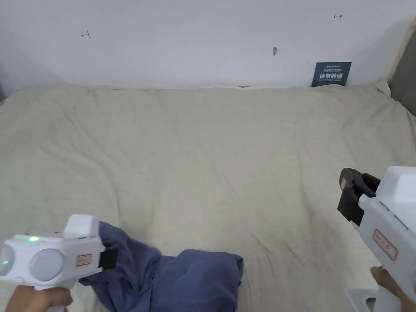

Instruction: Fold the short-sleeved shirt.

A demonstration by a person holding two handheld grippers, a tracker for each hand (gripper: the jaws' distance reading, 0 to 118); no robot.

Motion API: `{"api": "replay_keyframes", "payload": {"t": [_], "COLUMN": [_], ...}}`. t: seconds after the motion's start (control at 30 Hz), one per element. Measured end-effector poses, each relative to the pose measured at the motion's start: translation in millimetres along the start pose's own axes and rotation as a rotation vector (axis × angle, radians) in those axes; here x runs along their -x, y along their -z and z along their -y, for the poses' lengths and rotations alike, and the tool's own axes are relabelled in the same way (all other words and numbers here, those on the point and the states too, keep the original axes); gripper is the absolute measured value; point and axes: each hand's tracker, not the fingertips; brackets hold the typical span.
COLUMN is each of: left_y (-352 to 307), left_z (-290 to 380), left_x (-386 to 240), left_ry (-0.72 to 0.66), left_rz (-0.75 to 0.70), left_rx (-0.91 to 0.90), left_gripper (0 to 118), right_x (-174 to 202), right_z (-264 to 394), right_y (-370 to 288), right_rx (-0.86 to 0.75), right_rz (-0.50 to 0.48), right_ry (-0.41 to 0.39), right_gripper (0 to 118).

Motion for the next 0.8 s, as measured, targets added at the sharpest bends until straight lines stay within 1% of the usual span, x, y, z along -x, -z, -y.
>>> {"api": "replay_keyframes", "payload": {"t": [0.1, 0.23, 0.4, 0.43, 0.57, 0.6, 0.63, 0.67, 0.7, 0.73, 0.77, 0.8], "left_y": [6.5, 36.5, 96.6, 106.1, 128.3, 127.0, 124.7, 121.9, 119.0, 115.1, 110.2, 99.5], "left_z": [-10.0, -13.3, 3.4, 7.7, 22.2, 21.9, 19.9, 16.5, 13.7, 11.1, 8.9, 5.1], "left_x": [-47.6, -101.4, -162.9, -170.4, -185.3, -183.8, -181.9, -179.4, -176.0, -173.7, -172.3, -170.6], "left_ry": [0.079, 0.128, 0.211, 0.204, 0.234, 0.221, 0.205, 0.177, 0.142, 0.113, 0.091, 0.073], "left_rz": [0.089, 0.209, 0.195, 0.182, 0.162, 0.161, 0.171, 0.200, 0.253, 0.290, 0.312, 0.324], "left_rx": [0.028, 0.107, 0.238, 0.264, 0.270, 0.256, 0.248, 0.243, 0.242, 0.241, 0.238, 0.216], "left_gripper": [16, 16, 16, 16, 18, 23, 33, 48, 76, 96, 111, 118], "right_x": [-3.9, -10.3, -19.7, -22.0, -29.2, -31.3, -32.8, -33.6, -34.2, -34.2, -33.9, -33.6], "right_z": [0.7, 2.2, 4.6, 5.1, 7.2, 8.4, 9.3, 9.6, 9.6, 9.7, 9.4, 8.9], "right_y": [-3.2, -8.2, -15.6, -16.5, -19.7, -19.9, -20.2, -20.2, -19.9, -19.8, -19.8, -19.5], "right_rx": [-0.005, -0.006, -0.002, -0.001, 0.008, 0.009, 0.008, 0.010, 0.011, 0.011, 0.011, 0.010], "right_rz": [0.008, 0.026, 0.055, 0.060, 0.082, 0.086, 0.091, 0.094, 0.096, 0.096, 0.096, 0.096], "right_ry": [0.003, 0.013, 0.019, 0.019, 0.023, 0.024, 0.025, 0.026, 0.028, 0.030, 0.031, 0.030], "right_gripper": [2, 2, 2, 2, 2, 2, 2, 2, 2, 2, 2, 2]}}
